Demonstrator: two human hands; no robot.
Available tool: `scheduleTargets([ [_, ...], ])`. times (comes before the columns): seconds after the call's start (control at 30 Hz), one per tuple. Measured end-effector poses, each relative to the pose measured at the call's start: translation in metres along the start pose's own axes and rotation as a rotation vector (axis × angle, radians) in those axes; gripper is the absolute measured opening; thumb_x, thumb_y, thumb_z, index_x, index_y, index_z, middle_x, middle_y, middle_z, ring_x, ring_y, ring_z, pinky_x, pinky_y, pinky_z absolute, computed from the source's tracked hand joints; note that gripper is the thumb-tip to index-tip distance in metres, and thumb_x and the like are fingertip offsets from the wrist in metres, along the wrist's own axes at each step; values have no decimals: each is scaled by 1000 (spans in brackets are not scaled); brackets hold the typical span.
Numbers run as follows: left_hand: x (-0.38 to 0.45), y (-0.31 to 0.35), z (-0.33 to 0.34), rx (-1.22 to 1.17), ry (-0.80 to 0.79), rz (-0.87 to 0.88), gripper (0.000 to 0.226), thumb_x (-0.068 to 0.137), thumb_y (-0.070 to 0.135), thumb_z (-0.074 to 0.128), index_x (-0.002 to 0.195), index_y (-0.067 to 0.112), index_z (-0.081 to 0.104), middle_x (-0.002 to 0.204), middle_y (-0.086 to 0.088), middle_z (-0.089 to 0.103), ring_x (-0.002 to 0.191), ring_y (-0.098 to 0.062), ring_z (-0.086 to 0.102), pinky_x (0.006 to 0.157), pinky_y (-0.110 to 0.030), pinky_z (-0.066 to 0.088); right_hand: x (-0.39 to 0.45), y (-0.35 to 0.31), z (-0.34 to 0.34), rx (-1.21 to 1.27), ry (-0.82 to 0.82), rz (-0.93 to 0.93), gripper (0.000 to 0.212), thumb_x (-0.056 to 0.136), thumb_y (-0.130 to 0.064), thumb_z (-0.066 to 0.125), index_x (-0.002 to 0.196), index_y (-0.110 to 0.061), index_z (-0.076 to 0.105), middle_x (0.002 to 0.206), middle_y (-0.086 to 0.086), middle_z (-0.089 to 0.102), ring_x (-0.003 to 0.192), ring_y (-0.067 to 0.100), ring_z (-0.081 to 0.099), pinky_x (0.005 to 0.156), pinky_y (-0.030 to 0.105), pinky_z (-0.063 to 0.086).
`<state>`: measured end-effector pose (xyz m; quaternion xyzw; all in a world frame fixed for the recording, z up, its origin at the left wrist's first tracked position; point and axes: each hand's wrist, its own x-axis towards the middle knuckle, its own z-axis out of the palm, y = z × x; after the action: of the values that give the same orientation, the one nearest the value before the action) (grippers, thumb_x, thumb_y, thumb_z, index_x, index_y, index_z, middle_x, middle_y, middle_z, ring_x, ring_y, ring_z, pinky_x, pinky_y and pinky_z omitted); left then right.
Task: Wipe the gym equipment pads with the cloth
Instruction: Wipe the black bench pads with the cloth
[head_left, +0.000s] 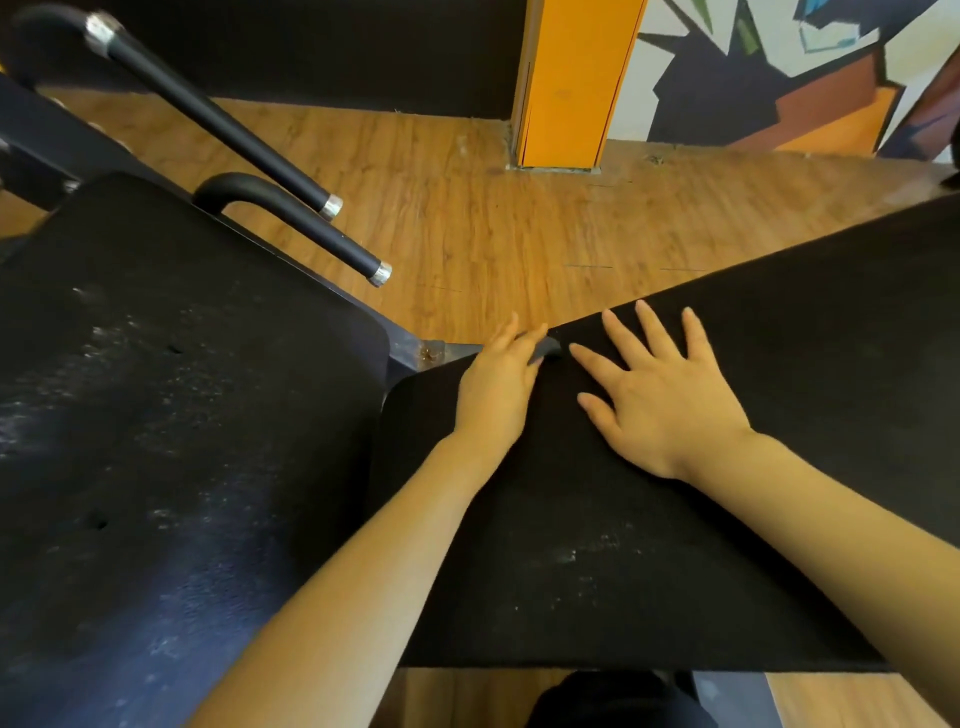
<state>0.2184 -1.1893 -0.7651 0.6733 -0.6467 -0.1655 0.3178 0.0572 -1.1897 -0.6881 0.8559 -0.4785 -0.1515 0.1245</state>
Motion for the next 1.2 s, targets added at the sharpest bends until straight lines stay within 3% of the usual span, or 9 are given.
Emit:
scheduleTargets([
  [0.17,-88,-5,-8,116,-138,159,58,100,21,48,150,33,23,160,11,2,144,-4,-3,113,-25,13,-1,0,0,17,-11,-2,61,95,-58,9,152,-36,2,161,8,-4,146,35,-11,115,59,-4],
  [0.43,12,-7,3,-27,-23,40,45,100,17,48,145,18,41,158,-9,26,144,-23,27,112,-44,34,0,-2,2,-21,-9,17,70,87,-57,-5,152,-36,6,161,8,1,146,36,-6,114,60,-4],
  [0.6,-73,-12,-14,63,-135,148,53,99,26,49,148,33,31,160,7,11,141,-2,10,114,-27,20,-1,0,0,3,-19,10,60,95,-57,1,152,-37,1,161,7,-3,146,34,-11,115,59,-4],
  [0.73,-96,-14,-25,-216,-222,46,53,100,39,42,139,58,11,155,24,2,143,5,3,117,-27,14,-1,-1,-4,25,-32,4,61,95,-58,8,151,-37,-1,161,7,-5,146,34,-13,115,59,-6],
  [0.8,-91,-16,-21,-443,-96,4,40,104,31,35,134,56,28,156,19,18,144,1,17,120,-35,20,0,0,-4,27,-33,3,61,95,-58,8,151,-37,-1,161,7,-6,146,33,-13,115,59,-5],
  [0.87,-87,-17,-11,-397,4,8,30,104,31,36,129,46,45,154,20,19,145,2,14,120,-32,17,0,-1,-5,19,-33,5,61,95,-58,8,151,-37,-1,161,7,-5,146,34,-12,115,59,-5],
  [0.97,-90,-18,1,-183,12,39,42,94,46,41,136,48,39,158,21,-4,146,0,-9,114,-29,5,-1,-1,-5,15,-34,4,61,95,-58,8,152,-37,-1,161,7,-5,146,34,-11,115,59,-4],
  [1.03,-91,-19,4,-138,-32,47,51,90,53,41,140,48,32,158,18,-7,146,-3,-10,113,-33,9,-1,-1,-4,18,-32,7,61,95,-58,9,152,-36,0,161,8,-5,146,34,-11,115,59,-4],
  [1.2,-76,-22,1,-89,15,90,45,93,41,45,137,31,51,154,3,29,142,-10,17,110,-33,21,-1,-3,-4,25,-25,8,62,95,-57,8,152,-36,0,161,8,-5,146,35,-11,115,60,-5],
])
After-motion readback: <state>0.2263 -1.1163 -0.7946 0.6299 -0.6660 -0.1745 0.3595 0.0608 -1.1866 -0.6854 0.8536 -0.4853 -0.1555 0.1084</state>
